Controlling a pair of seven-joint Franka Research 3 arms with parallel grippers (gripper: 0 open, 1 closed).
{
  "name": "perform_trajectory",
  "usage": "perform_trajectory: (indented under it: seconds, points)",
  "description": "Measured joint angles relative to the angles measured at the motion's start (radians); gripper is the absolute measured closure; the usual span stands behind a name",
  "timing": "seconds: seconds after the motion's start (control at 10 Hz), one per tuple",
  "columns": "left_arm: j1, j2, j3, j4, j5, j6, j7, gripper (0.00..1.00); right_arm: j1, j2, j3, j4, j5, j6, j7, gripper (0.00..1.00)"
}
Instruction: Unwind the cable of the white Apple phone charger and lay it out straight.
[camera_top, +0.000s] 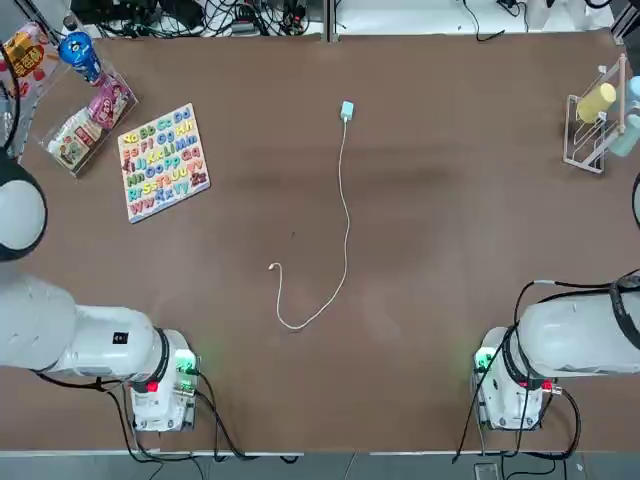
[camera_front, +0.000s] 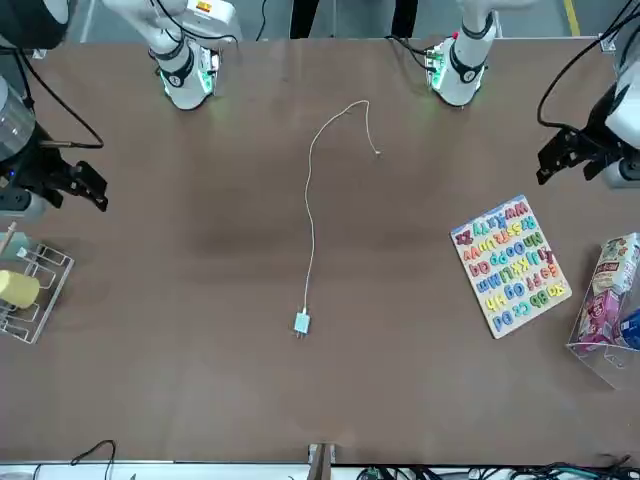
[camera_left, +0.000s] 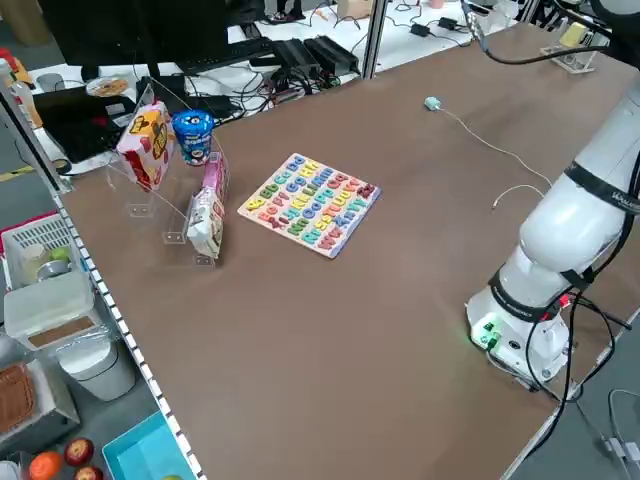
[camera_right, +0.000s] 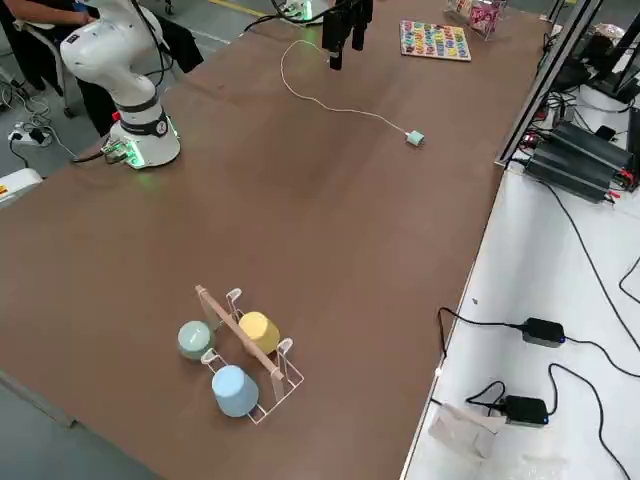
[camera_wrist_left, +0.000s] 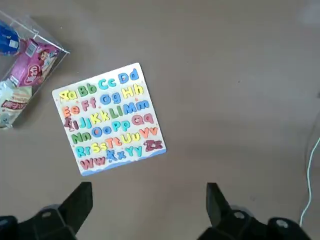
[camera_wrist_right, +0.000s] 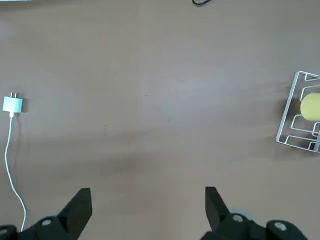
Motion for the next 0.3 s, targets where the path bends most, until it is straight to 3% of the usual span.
perform_trajectory:
  seconds: [0.3]
  points:
    - [0.001, 0.004, 0.001, 0.0, 0.0, 0.0, -0.002, 0.0, 0.0, 0.0, 0.001, 0.0, 0.0, 0.0, 0.0, 0.0]
